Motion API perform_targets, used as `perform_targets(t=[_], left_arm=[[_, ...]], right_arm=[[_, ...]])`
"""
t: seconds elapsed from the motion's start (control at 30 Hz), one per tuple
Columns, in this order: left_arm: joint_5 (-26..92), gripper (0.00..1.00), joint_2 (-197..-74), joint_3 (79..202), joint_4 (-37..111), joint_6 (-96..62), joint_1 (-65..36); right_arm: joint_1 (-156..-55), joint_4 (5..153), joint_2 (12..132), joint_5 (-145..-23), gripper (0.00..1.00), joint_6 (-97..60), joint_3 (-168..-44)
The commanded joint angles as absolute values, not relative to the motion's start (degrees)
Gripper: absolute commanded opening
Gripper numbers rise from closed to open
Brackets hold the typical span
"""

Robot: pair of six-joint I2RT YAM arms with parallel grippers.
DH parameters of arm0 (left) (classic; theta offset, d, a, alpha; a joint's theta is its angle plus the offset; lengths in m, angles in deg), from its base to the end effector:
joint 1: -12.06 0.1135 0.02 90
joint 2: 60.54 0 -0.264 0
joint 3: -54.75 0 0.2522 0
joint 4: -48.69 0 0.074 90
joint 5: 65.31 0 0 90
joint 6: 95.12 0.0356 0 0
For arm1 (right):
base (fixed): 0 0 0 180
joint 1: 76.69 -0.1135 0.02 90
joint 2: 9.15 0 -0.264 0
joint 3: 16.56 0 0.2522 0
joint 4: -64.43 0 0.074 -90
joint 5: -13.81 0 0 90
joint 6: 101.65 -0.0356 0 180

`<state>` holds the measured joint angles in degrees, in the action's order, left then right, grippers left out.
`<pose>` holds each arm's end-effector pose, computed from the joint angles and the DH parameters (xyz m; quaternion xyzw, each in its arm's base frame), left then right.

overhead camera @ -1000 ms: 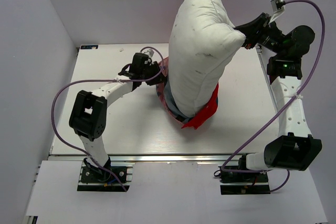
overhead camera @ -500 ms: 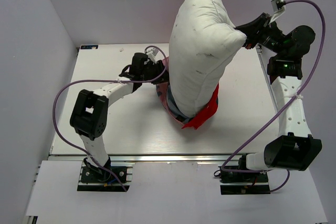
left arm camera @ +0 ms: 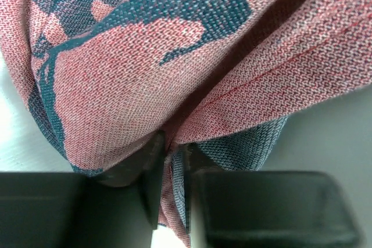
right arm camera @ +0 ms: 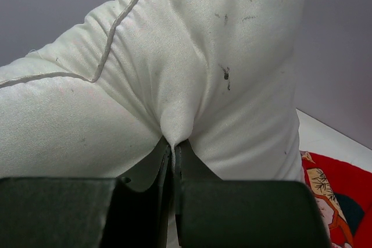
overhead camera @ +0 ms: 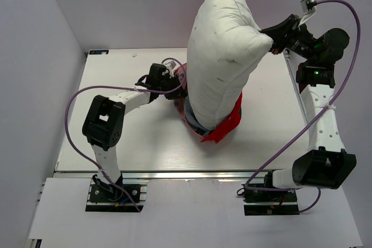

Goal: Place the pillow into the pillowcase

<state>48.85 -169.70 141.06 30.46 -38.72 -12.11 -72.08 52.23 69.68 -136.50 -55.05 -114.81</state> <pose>0.3766 -0.1850 0.1950 0.0132 0.8942 -0.3624 0.2625 0.2863 0.0079 0.5044 -0.2291 0.5636 0.4818 0.6307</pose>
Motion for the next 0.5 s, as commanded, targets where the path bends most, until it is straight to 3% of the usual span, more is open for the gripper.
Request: perform_targets(t=[0.0, 0.07, 0.23, 0.47], left_arm=[[48.3, 0.25, -168.1, 139.7, 32.3, -38.0, -11.6], [49.6, 0.15, -167.3, 139.2, 34.0, -38.4, -11.7], [55.5, 0.0, -163.6, 138.4, 39.2, -39.1, -11.7], [55.2, 0.0, -149.9, 137.2, 41.6, -42.2, -11.7]], right_arm=[[-71.6, 51.1, 69.6, -138.3, 0.0, -55.4, -114.6], [-71.6, 51.2, 69.6, -138.2, 0.0, -55.5, -114.6], [-71.6, 51.2, 69.5, -138.3, 0.0, -55.3, -114.4], [-71.5, 53.5, 69.5, -137.6, 0.0, -53.6, -114.6]])
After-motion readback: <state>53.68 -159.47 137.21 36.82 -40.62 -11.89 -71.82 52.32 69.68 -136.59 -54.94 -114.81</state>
